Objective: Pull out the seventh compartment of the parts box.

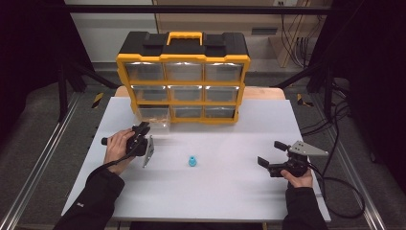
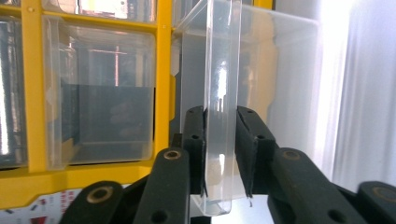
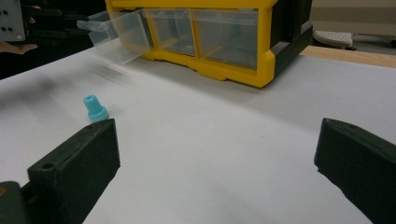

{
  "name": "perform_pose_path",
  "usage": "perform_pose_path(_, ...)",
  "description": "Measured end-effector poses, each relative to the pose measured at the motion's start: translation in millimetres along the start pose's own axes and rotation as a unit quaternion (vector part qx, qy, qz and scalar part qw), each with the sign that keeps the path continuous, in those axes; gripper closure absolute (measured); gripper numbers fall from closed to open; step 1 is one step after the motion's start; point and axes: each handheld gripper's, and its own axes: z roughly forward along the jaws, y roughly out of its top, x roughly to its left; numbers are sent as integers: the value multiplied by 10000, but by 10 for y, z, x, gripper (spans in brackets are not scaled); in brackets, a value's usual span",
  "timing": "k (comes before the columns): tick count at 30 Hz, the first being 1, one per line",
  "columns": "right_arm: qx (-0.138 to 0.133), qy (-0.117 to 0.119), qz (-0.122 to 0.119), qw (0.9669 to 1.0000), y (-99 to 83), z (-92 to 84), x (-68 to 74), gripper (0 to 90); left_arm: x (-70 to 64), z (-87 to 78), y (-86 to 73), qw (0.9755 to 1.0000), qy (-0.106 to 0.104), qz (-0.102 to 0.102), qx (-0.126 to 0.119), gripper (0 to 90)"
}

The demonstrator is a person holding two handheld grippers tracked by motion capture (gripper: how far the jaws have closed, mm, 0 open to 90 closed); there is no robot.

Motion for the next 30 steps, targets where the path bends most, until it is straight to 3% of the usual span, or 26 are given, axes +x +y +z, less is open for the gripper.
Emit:
perform_pose_path(6,0,0,1,10000,0,0,0,7,21,0,31,9998,-171,-92,9,644)
perform_pose_path(11,-14,-9,-15,10000,0,-2,-3,7,28,1,62,9986,-359,-377,87,550)
perform_pose_path(18,-9,-10,-10,10000,0,-1,-4,7,62,-24,77,9972,-471,-573,45,452)
perform_pose_path(21,-4,-6,7,10000,1,-3,-1,7,106,-45,80,9946,-577,-867,22,411)
perform_pose_path(25,-9,-10,-11,10000,0,-2,-4,7,127,-63,85,9921,-587,-1108,-13,385)
perform_pose_path(26,-12,-9,-13,10000,1,-2,-4,7,137,-72,90,9893,-606,-1327,-98,374)
perform_pose_path(27,-12,-9,-13,10000,1,-2,-4,7,137,-72,90,9893,-606,-1327,-98,367)
perform_pose_path(29,-13,-9,-9,10000,1,-3,-4,7,158,-89,101,9848,-664,-1599,-165,364)
perform_pose_path(30,-13,-9,-9,10000,1,-3,-4,7,158,-89,101,9848,-664,-1599,-165,363)
